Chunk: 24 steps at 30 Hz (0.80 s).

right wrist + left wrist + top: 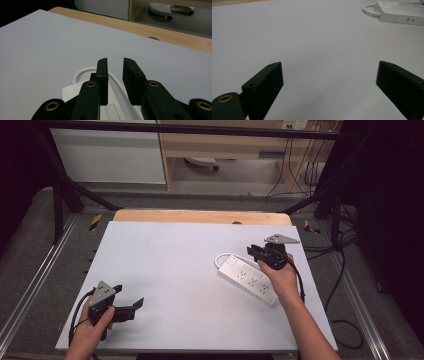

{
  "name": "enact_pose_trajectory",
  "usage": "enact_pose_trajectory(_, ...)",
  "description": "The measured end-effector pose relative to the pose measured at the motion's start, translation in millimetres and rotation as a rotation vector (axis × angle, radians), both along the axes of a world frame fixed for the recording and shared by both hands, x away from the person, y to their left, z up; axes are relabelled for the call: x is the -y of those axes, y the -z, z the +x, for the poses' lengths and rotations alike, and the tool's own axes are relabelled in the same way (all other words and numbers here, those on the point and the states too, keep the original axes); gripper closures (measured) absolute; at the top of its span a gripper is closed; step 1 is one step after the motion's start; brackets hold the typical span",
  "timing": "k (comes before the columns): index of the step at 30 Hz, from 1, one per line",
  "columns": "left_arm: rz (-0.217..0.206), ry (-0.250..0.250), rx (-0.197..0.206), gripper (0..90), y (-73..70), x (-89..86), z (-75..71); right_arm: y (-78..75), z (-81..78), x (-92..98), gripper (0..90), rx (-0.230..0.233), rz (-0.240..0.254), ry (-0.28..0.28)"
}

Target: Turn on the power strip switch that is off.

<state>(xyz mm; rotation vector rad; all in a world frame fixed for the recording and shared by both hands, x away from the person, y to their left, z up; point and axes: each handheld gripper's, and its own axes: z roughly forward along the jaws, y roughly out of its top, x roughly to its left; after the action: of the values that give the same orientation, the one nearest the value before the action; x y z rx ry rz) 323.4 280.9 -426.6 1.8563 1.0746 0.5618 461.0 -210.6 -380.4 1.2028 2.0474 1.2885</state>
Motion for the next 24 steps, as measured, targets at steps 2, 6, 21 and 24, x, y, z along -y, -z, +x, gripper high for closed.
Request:
enact_pose_trajectory(2, -0.001, 0.000, 0.000, 7.4, 0.0, -0.1, -0.1, 0.8, 0.7, -0.3, 77.9, 0.003, -0.002, 0.003)
enact_pose_trajectory(6, 0.000, 0.000, 0.000, 7.4, -0.1, -0.3, 0.0, 4.7, 3.0, -2.2, 82.5, 0.002, -0.017, 0.002)
enact_pose_trajectory(21, 0.000, 0.001, -0.004, 7.4, 0.3, -0.3, 0.1, 17.8, 7.0, -12.7, 90.0, -0.037, -0.045, -0.014)
enact_pose_trajectory(24, 0.001, 0.000, -0.003, 7.4, 0.2, 0.1, 0.1, 19.4, 6.9, -13.9, 90.0, -0.044, -0.045, -0.018)
